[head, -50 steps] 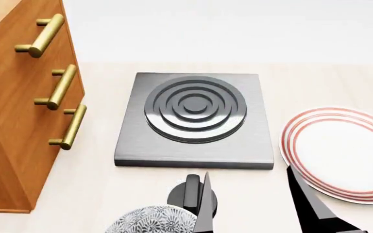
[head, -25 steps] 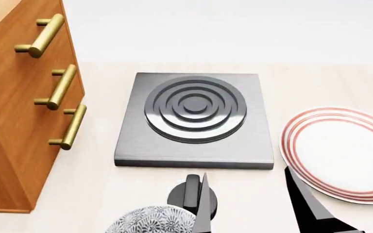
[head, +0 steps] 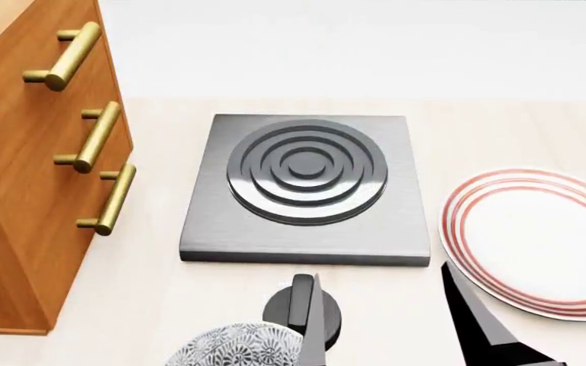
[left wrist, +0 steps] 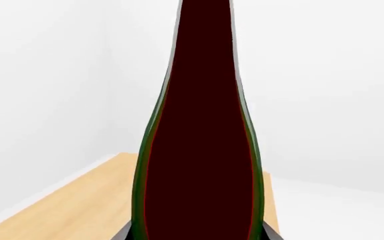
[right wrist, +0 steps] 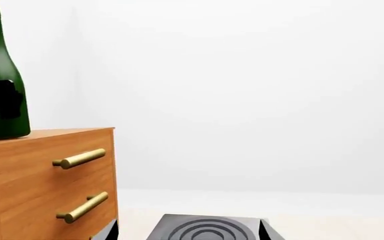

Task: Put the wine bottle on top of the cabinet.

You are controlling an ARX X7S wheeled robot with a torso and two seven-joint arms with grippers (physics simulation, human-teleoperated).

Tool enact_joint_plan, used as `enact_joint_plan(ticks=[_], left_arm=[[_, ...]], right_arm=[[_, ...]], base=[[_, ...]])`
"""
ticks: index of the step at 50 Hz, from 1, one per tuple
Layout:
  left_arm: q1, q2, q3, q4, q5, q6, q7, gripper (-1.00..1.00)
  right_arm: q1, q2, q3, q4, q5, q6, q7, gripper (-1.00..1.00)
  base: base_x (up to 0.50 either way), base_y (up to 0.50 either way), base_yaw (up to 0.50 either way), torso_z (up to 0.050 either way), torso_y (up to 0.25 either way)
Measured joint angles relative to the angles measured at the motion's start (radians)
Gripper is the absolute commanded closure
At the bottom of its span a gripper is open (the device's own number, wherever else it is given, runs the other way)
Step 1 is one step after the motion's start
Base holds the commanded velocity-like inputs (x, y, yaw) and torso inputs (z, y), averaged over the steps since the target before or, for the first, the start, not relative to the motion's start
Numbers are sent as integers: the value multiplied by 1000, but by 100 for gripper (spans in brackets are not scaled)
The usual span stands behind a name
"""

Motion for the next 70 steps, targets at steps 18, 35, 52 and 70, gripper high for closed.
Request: enact_joint_plan(ticks=[18,35,52,70], left_arm=[[-5,-3,5,-6,-13,-10,-4,-100],[1,-5,8,-12,-32,-13,-9,-100],[21,-16,7,24,-38,-7,-12,-100],[91,-95,-10,257,-73,-30,-75,-100]], right_arm=[[0,4,2,-2,2,-2,2,-100],[-4,6,4,1,2,-8,2,-100],[-2,4,1,2,2,-6,0,-100],[3,-5,-9,0,-2,6,-2,-100]], base=[[0,0,0,0,0],[0,0,0,0,0],[0,0,0,0,0],[0,0,0,0,0]])
